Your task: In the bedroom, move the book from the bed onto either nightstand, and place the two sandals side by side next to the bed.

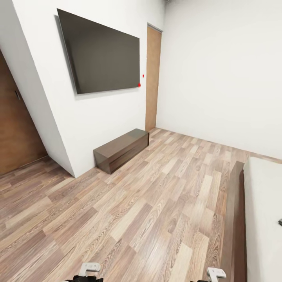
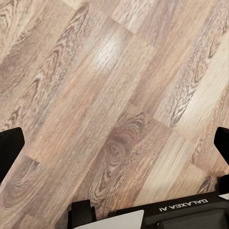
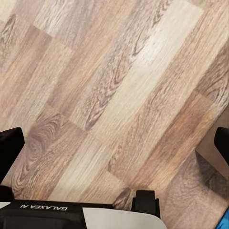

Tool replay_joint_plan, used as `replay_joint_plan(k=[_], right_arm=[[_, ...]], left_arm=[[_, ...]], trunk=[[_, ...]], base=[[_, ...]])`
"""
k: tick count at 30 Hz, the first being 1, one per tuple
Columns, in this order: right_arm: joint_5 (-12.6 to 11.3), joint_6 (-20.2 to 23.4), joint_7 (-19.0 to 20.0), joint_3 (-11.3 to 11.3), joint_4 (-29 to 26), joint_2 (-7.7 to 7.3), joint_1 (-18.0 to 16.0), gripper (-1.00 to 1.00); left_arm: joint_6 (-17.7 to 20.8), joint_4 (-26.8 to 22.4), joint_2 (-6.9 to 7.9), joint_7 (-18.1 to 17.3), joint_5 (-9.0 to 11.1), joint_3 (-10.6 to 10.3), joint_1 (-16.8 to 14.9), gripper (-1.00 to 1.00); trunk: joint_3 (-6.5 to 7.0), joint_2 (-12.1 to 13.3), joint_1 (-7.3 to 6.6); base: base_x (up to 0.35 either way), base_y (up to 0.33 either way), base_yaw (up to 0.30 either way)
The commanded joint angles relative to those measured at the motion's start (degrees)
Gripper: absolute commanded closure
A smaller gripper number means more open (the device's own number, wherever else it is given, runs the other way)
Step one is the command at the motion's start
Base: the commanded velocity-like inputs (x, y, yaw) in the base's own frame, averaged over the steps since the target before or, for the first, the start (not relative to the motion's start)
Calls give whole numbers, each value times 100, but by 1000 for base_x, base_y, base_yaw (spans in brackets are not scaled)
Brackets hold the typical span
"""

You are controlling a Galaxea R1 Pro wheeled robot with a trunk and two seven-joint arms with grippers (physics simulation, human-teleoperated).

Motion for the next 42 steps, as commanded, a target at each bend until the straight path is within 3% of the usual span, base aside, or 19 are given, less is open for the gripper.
replay_joint_plan(k=[1,28,42], right_arm=[[-40,24,35,-44,-1,1,-2,-100],[-32,22,35,-44,-1,1,-2,-100],[-18,22,10,-44,4,1,-2,-100]], left_arm=[[17,-5,4,-13,47,-27,-3,-100],[16,-5,4,-13,44,-33,-3,-100],[16,-5,4,-13,44,-29,-3,-100]], trunk=[[4,-3,0],[251,-3,0],[266,-3,0]], base=[[0,0,0],[0,0,-9],[19,0,-11]])
